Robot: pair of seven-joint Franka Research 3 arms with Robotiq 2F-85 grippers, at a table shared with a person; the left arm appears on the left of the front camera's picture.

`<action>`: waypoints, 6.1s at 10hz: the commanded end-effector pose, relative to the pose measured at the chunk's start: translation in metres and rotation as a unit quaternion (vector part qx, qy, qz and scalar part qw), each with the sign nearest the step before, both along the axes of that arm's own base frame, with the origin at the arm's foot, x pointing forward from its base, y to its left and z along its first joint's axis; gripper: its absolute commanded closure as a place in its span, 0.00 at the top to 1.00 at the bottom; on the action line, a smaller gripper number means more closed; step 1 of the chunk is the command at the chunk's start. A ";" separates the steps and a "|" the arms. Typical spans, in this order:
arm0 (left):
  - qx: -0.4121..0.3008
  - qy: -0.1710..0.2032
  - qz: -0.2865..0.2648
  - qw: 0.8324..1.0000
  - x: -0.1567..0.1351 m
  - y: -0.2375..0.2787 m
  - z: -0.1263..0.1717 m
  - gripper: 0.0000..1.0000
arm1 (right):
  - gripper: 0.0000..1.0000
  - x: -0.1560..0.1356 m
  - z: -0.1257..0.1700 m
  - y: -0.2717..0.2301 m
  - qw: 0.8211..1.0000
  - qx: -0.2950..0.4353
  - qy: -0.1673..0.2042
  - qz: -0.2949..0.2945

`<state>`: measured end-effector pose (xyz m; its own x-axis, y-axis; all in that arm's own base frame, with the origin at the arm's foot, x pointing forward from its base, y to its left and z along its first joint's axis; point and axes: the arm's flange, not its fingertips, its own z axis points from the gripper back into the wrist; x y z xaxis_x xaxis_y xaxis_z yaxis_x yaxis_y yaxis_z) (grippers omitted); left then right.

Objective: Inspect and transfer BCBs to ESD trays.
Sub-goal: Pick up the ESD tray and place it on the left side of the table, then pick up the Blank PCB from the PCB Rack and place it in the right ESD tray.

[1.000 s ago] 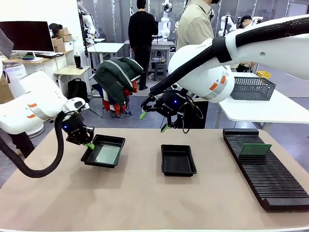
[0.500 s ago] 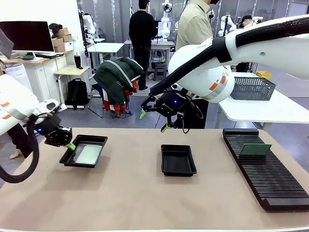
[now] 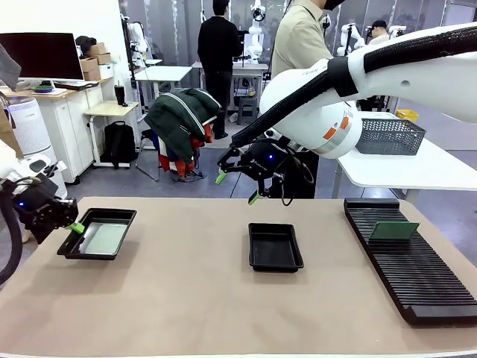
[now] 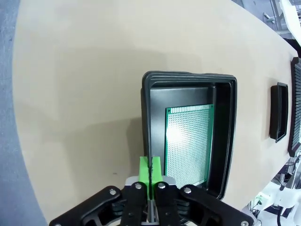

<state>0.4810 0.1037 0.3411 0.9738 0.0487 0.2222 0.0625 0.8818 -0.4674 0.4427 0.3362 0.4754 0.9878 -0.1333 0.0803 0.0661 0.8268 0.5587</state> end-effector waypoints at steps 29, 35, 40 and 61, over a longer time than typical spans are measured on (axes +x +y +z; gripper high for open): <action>0.142 0.029 0.007 0.989 -0.018 -0.027 0.029 0.78 | 1.00 0.001 -0.001 0.002 1.000 -0.008 -0.001 -0.011; 0.247 0.057 -0.014 0.967 -0.017 -0.066 0.083 0.78 | 1.00 0.001 -0.001 0.002 1.000 -0.008 -0.001 -0.011; 0.266 0.078 0.000 0.961 -0.018 -0.070 0.095 0.78 | 1.00 0.001 -0.001 0.002 1.000 -0.008 -0.001 -0.011; 0.251 0.062 -0.016 0.966 -0.016 -0.070 0.091 0.78 | 1.00 -0.005 0.009 -0.029 0.999 -0.017 -0.033 0.034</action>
<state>0.4653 0.0336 0.4331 0.9944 -0.0585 0.0883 0.0573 0.9982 0.0158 0.4439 0.3275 0.4812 0.9873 -0.1176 0.1068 0.0389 0.8307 0.5554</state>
